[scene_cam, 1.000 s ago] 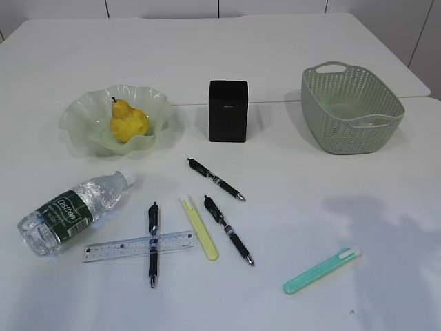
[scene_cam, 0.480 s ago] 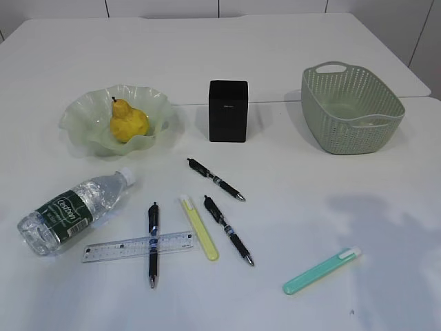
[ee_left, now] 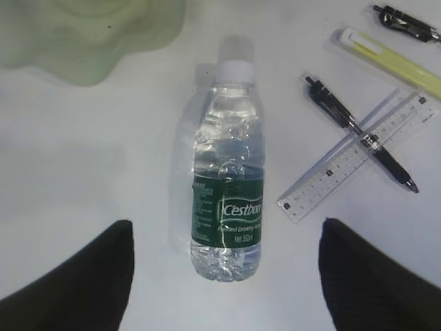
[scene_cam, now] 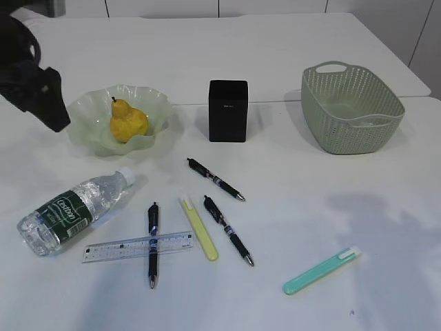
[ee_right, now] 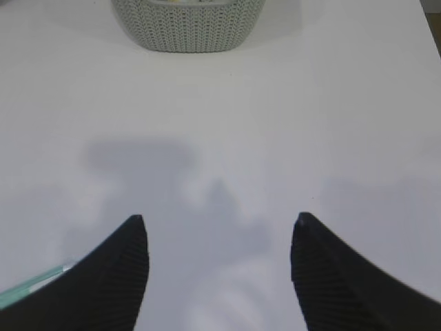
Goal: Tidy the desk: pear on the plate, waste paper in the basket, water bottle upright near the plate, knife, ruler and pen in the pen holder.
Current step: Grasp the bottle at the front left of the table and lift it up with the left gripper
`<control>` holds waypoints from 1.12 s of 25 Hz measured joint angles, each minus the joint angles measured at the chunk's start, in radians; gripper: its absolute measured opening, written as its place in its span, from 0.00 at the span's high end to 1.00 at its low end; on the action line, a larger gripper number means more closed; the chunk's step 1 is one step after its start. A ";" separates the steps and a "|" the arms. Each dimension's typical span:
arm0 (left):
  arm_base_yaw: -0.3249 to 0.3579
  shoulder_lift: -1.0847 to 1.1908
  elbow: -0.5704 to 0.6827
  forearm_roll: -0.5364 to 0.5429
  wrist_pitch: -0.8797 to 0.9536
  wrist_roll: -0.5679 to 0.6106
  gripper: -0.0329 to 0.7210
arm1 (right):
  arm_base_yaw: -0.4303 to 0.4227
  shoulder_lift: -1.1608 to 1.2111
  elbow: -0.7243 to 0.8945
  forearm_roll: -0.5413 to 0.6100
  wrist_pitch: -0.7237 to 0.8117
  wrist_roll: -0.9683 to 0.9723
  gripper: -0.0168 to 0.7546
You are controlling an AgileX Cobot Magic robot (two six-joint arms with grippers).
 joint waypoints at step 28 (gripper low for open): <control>-0.036 0.233 -0.020 -0.008 0.004 -0.029 0.22 | 0.000 0.018 0.000 0.002 -0.006 0.002 0.31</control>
